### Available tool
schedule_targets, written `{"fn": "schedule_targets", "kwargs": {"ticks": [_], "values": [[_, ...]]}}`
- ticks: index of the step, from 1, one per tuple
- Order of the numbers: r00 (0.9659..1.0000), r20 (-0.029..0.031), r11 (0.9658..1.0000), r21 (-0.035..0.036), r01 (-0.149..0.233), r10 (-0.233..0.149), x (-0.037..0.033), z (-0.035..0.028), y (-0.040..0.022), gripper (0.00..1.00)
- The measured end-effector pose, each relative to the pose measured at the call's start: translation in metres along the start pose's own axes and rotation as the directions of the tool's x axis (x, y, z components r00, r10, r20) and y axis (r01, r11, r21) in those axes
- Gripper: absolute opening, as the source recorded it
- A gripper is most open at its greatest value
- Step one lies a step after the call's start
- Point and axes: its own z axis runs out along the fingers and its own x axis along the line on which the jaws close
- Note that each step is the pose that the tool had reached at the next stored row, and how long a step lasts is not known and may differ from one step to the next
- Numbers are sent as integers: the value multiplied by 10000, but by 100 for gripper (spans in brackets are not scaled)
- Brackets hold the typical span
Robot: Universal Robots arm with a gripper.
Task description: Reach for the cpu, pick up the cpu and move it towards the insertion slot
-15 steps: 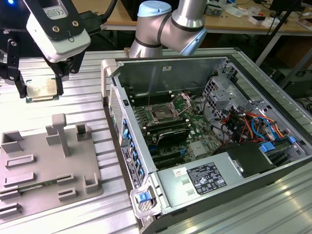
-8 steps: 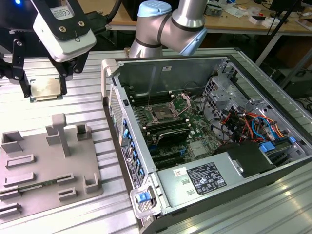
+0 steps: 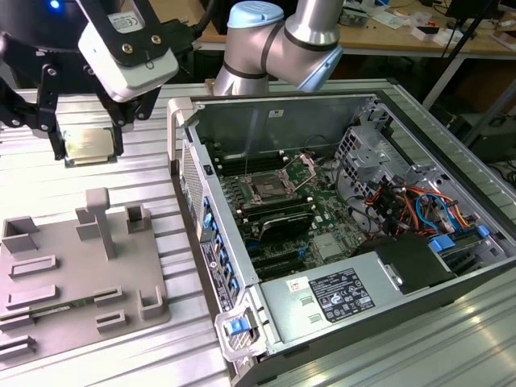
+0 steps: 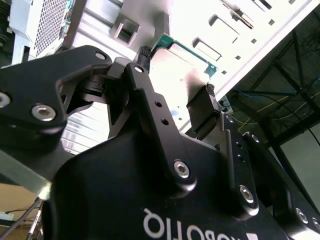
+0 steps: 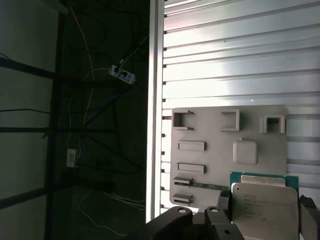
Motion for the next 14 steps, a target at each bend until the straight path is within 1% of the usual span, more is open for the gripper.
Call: {"fn": "schedule_targets", "kwargs": {"ticks": [1, 2, 4, 5, 8, 10, 13, 14], "values": [[10000, -1, 10000, 1, 0, 0, -25, 0, -1, 55], [10000, 0, 10000, 0, 0, 0, -79, 0, -2, 55], [10000, 1, 10000, 1, -1, 1, -140, 1, -4, 55], [10000, 0, 10000, 1, -1, 1, -183, 3, -5, 55], [10000, 0, 10000, 0, 0, 0, -254, 5, -7, 55], [10000, 0, 10000, 0, 1, -1, -286, 7, -8, 55], [10000, 0, 10000, 0, -1, 1, -352, 13, -10, 55], [10000, 0, 10000, 0, 0, 0, -360, 14, -11, 55]]}}
